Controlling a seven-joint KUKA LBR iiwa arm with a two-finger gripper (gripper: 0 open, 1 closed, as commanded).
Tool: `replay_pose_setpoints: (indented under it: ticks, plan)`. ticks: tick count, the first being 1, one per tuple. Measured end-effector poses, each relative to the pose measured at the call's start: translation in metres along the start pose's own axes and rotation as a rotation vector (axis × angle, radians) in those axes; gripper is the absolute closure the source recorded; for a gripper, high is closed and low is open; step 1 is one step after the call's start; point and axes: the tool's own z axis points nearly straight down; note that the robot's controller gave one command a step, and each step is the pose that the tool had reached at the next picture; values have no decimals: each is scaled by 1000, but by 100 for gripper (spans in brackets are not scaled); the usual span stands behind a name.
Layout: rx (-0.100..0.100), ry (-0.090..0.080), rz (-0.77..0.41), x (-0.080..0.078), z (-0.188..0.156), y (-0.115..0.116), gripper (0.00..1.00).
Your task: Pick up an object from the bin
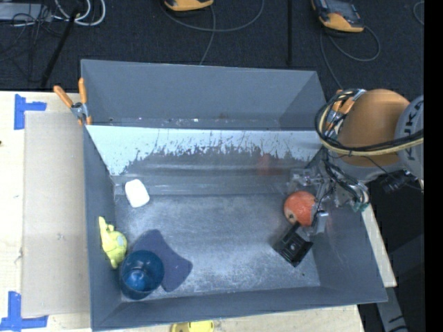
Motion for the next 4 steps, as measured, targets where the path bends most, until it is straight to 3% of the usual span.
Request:
replay_pose_setpoints:
  ticks: [1,2,3,4]
  plan:
    - [-4,9,-120,1,28,4,0]
    - [-5,4,-24,2,33,-13,100]
    - [-5,4,-25,2,33,-13,100]
    - [-1,2,-48,9,-105,-5,100]
